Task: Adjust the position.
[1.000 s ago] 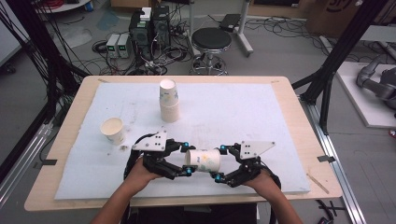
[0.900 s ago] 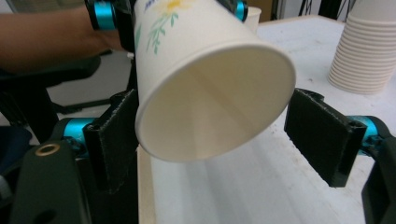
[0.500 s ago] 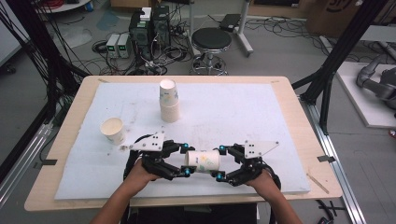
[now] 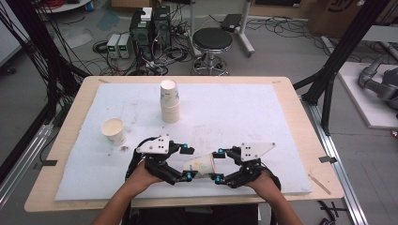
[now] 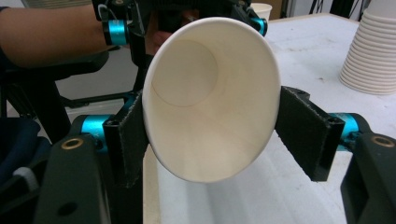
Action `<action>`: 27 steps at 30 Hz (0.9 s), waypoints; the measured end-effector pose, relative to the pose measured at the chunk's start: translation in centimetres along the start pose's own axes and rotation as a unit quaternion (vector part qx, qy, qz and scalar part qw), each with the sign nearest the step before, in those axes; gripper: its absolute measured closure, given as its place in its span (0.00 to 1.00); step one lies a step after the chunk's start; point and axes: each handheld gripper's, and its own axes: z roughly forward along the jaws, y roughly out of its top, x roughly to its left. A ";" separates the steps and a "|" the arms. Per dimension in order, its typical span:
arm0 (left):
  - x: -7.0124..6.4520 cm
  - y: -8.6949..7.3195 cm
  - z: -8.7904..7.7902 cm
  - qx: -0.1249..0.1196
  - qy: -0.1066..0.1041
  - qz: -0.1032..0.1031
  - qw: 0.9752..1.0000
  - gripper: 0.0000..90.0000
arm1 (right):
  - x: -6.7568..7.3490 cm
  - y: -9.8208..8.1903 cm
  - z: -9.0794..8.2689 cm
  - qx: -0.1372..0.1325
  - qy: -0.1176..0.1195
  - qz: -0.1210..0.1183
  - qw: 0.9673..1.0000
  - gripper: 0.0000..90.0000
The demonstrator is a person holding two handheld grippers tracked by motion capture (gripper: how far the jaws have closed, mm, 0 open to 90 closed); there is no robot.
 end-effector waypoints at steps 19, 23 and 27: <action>0.3 0.7 0.2 0.105 0.044 0.020 0.993 0.19 | -0.6 3.1 1.1 0.122 -0.046 -0.052 0.990 0.34; 0.4 0.8 0.3 0.116 0.047 0.025 0.992 0.19 | -0.5 4.1 1.4 0.144 -0.047 -0.071 0.986 0.34; 0.5 0.8 0.4 0.121 0.048 0.026 0.991 0.20 | -0.4 5.1 1.9 0.165 -0.047 -0.090 0.981 0.34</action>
